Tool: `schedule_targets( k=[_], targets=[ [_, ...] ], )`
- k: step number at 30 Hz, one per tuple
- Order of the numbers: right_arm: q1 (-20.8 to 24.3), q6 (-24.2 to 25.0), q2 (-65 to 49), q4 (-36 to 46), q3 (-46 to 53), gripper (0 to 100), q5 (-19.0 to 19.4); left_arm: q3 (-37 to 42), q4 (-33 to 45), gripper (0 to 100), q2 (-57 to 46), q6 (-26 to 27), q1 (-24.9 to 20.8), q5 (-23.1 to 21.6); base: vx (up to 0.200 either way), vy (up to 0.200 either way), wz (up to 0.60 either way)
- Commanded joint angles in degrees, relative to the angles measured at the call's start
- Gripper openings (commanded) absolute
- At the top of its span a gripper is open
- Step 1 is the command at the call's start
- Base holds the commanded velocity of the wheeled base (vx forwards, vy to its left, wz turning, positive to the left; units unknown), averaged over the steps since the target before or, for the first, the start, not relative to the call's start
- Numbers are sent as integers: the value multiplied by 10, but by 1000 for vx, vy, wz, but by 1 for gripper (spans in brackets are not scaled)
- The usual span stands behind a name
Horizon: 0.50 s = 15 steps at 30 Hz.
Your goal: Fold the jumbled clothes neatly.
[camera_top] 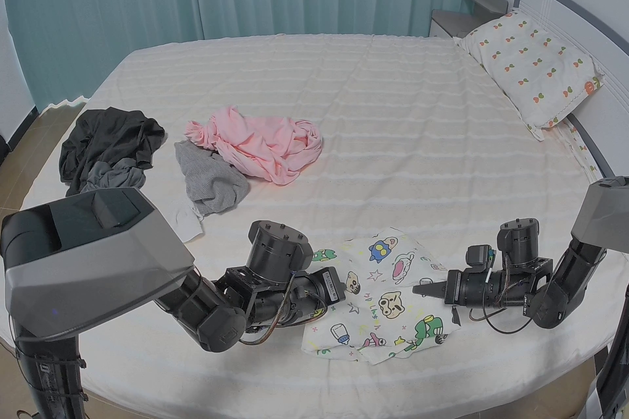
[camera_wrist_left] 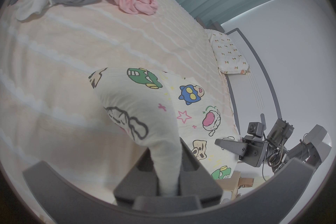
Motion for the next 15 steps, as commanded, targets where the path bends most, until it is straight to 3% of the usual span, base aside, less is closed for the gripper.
schedule_targets(
  k=[1, 11, 15],
  targets=[
    [-2, 0, -4, -1, 0, 0, 0, -6, -1, 0, 0, 0, -3, 0, 0, -200, 0],
    [-2, -1, 0, -1, 1, 0, -1, -7, -1, 0, 9, 0, -6, 5, 0, -200, 0],
    [-1, -2, 6, -1, 0, 0, -13, -10, -3, 0, 26, 1, -6, 29, 0, 0, 0]
  ],
)
